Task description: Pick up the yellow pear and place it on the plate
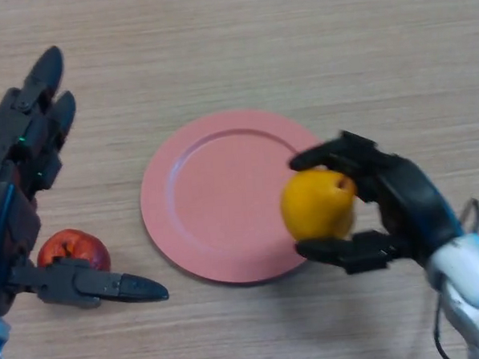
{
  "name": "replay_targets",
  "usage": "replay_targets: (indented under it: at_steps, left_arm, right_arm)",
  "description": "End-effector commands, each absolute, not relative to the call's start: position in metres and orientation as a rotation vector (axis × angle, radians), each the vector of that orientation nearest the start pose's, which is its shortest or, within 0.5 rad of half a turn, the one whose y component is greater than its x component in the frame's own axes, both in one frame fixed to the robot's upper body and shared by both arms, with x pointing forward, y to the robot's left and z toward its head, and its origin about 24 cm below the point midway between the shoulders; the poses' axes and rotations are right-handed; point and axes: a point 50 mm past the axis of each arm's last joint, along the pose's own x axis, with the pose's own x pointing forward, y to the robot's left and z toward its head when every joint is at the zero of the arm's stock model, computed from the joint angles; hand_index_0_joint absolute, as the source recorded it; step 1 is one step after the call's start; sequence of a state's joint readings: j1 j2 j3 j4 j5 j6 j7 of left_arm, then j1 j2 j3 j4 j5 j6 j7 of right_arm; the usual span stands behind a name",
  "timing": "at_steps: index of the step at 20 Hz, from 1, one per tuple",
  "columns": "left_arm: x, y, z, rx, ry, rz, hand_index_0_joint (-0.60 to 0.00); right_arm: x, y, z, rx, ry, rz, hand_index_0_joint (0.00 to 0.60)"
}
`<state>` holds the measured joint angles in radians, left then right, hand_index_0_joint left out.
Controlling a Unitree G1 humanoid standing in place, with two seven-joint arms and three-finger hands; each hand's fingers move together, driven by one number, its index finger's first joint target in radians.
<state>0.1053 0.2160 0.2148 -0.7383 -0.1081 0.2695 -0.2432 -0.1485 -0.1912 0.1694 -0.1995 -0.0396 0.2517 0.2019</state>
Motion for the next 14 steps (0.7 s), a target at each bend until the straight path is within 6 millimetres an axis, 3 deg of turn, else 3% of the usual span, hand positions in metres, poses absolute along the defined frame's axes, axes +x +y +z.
replay_targets:
  at_steps: [1,5,10,14]
  left_arm:
    - [0.188,0.202,0.201,0.236,-0.595,-0.066,0.000]
    - [0.188,0.204,0.202,0.243,-0.606,-0.058,0.000]
    - [0.189,0.208,0.200,0.263,-0.584,-0.042,0.000]
    - [0.187,0.209,0.199,0.248,-0.608,-0.038,0.000]
  right_arm:
    - [0.285,-0.110,0.133,-0.203,-0.303,0.375,0.600]
    - [0.312,-0.092,0.119,-0.215,-0.299,0.385,0.600]
    - [0.349,-0.091,0.099,-0.368,-0.274,0.198,0.600]
    - [0.356,-0.087,0.083,-0.421,-0.184,0.207,0.600]
